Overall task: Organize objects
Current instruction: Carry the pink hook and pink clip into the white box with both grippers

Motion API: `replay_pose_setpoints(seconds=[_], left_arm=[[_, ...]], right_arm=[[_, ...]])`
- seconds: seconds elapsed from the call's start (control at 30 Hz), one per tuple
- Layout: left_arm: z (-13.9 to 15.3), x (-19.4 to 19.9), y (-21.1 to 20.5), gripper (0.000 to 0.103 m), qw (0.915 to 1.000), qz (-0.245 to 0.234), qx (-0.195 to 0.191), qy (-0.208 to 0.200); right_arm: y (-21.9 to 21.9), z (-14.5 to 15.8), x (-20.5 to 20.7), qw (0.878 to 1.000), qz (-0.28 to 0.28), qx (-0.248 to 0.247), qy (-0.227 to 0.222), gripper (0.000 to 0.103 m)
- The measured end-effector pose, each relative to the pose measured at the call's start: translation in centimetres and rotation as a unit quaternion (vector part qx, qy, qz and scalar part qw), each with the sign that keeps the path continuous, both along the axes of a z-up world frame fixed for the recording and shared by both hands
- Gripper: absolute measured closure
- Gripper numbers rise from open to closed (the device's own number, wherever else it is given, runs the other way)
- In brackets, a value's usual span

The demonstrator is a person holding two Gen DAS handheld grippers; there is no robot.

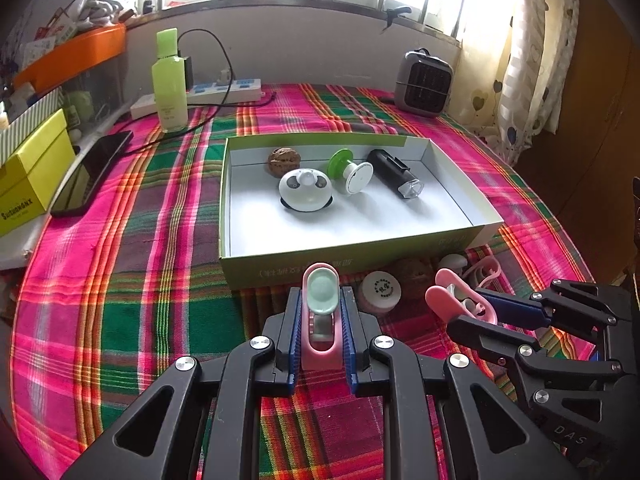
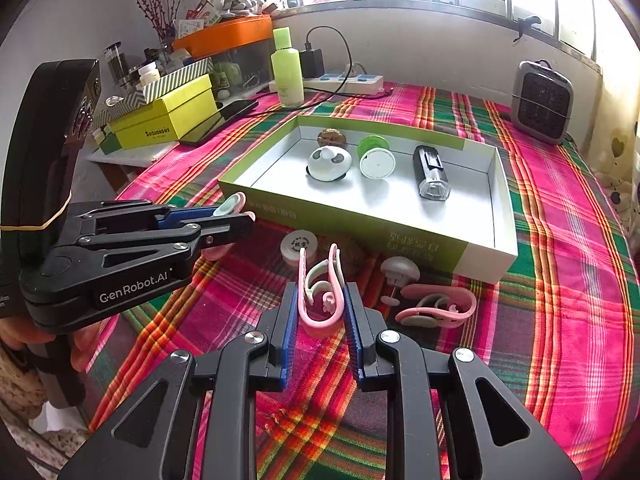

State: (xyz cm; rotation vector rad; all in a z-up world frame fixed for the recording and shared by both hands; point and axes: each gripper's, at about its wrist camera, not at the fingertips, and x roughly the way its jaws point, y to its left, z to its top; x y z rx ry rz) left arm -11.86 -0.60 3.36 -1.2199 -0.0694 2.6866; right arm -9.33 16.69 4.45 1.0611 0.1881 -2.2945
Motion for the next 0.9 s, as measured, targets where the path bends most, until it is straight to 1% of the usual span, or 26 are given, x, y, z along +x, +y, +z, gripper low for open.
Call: replay_pose_setpoints(seconds=[0.53, 0.73, 0.9], left_arm=[[1.8, -1.3, -0.2, 0.087, 0.9998, 0.003, 0.008, 0.02], [2.1, -2.4, -0.5, 0.087, 0.9997, 0.007, 0.009, 0.021], [1.8, -3.5, -0.8, 0.087, 0.9998, 0.011, 0.016, 0.011]], right_arm=[[-0.5, 1.4, -1.8, 1.0, -0.01, -0.007, 0.014, 0.08], [-0.7, 1.6, -2.9, 1.0, -0.016, -0.009, 0.013, 0.08], [-1.0, 1.7, -4.0, 1.0, -0.021, -0.009, 0.013, 0.08]])
